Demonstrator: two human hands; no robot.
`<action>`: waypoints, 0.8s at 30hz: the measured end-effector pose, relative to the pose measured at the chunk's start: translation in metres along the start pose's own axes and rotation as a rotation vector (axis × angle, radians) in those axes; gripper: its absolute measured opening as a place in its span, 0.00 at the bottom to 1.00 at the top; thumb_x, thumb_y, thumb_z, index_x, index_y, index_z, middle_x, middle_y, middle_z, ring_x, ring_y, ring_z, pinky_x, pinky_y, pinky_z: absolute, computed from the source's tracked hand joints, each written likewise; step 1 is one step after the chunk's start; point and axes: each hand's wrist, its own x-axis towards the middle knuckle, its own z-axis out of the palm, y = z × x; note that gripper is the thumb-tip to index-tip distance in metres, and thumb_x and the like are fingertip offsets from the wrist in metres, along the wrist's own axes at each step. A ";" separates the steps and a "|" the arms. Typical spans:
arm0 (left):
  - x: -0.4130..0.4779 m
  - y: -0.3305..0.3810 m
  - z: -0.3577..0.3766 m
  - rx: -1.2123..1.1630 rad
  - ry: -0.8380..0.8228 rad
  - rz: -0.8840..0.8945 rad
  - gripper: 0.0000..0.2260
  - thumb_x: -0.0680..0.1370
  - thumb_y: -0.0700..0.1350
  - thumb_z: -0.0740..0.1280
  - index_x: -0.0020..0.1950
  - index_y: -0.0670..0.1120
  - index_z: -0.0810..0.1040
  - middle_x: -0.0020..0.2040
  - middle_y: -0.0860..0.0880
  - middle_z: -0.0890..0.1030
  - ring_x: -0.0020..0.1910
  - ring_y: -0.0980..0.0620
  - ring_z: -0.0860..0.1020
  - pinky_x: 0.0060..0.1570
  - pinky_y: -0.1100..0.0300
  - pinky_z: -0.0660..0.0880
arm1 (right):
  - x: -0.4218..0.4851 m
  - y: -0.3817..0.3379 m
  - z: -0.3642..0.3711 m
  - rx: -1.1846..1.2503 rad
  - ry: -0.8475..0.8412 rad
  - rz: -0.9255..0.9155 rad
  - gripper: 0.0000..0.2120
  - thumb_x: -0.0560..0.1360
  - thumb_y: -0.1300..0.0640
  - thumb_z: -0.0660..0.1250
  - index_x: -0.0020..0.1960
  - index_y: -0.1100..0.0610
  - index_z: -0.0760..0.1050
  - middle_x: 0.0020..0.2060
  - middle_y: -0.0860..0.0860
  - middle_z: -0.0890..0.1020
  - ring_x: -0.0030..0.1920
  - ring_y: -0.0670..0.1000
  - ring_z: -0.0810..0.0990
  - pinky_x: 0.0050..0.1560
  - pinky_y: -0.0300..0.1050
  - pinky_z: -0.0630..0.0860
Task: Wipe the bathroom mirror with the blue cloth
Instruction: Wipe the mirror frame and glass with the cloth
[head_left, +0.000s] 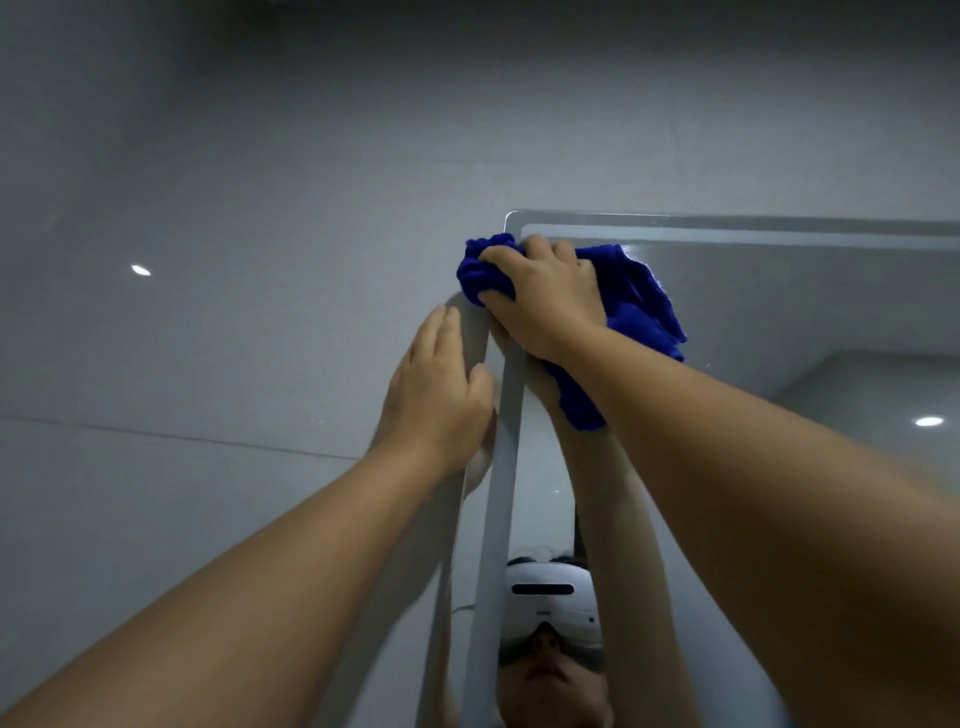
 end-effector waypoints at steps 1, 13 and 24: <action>-0.002 -0.002 -0.002 0.011 0.007 0.016 0.28 0.79 0.44 0.55 0.76 0.46 0.48 0.78 0.49 0.49 0.76 0.53 0.49 0.73 0.57 0.50 | -0.009 -0.001 0.000 0.012 0.004 -0.044 0.20 0.78 0.45 0.57 0.69 0.47 0.65 0.62 0.52 0.71 0.62 0.56 0.67 0.60 0.52 0.64; -0.109 0.003 -0.014 -0.035 -0.129 -0.059 0.30 0.75 0.36 0.56 0.76 0.45 0.50 0.77 0.50 0.52 0.75 0.56 0.50 0.72 0.63 0.48 | -0.167 -0.045 0.002 0.054 0.001 -0.131 0.19 0.69 0.51 0.72 0.59 0.51 0.76 0.52 0.54 0.80 0.51 0.57 0.77 0.52 0.56 0.74; -0.195 -0.008 -0.029 0.044 -0.280 -0.093 0.29 0.78 0.39 0.56 0.76 0.45 0.46 0.78 0.49 0.50 0.76 0.54 0.49 0.74 0.58 0.48 | -0.239 -0.065 -0.005 0.092 -0.086 -0.289 0.21 0.74 0.47 0.54 0.62 0.52 0.74 0.54 0.55 0.79 0.53 0.59 0.77 0.53 0.57 0.73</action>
